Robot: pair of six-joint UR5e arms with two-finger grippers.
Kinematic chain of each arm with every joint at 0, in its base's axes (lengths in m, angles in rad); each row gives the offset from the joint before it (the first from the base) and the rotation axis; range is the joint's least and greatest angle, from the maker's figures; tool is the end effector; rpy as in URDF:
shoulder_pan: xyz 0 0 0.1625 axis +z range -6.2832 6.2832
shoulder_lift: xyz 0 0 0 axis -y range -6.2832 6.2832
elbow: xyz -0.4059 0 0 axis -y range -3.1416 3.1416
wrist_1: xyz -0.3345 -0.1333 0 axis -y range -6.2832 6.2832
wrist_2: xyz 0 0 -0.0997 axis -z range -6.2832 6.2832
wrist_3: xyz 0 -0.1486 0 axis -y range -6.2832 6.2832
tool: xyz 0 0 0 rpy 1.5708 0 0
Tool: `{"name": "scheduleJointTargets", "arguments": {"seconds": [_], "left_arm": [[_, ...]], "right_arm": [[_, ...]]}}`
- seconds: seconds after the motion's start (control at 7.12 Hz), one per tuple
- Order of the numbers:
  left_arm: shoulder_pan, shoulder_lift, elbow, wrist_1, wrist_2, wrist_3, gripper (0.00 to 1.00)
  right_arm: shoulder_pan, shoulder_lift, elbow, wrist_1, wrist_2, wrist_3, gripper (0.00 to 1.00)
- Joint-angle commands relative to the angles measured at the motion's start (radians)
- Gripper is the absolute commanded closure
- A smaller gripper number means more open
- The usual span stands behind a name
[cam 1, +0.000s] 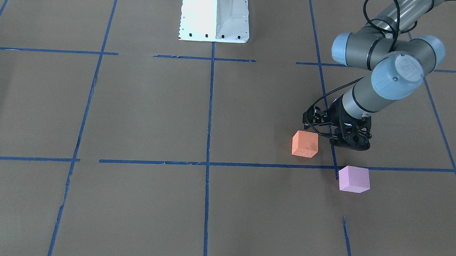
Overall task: Arrange blocks in a line
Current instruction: 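Reach the left gripper down and grasp the orange cube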
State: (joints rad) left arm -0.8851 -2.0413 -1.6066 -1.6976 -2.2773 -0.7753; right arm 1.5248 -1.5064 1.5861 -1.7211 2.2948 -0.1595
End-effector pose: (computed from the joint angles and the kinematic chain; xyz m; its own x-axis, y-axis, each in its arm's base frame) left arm 0.3665 -0.5061 0.3942 0.6041 0.1196 -0.7879 -0.1228 0.9908 0.0563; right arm 0.0141 -0.4523 0.6590 0.7337 -0.1462 0.6636 0.1645 0.9857 0.0353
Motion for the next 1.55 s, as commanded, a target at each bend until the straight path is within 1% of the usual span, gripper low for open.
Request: {"name": "scheduleJointTargets", "arguments": {"seconds": [0.0,0.28,0.42,0.84,0.98,1.4], "left_arm": [[0.011,-0.022,0.074,-0.059,0.01,-0.059,0.01],[0.018,-0.031,0.092,-0.089,0.028,-0.143,0.01],[0.04,-0.031,0.097,-0.105,0.048,-0.148,0.01],[0.066,-0.028,0.108,-0.129,0.056,-0.147,0.01],[0.078,-0.028,0.117,-0.131,0.079,-0.147,0.01],[0.078,-0.03,0.131,-0.132,0.081,-0.147,0.02]], "right_arm": [[0.0,0.0,0.0,0.0,0.0,0.0,0.0],[0.0,0.0,0.0,0.0,0.0,0.0,0.0],[0.0,0.0,0.0,0.0,0.0,0.0,0.0],[0.0,0.0,0.0,0.0,0.0,0.0,0.0],[0.0,0.0,0.0,0.0,0.0,0.0,0.0],[0.0,0.0,0.0,0.0,0.0,0.0,0.0]]}}
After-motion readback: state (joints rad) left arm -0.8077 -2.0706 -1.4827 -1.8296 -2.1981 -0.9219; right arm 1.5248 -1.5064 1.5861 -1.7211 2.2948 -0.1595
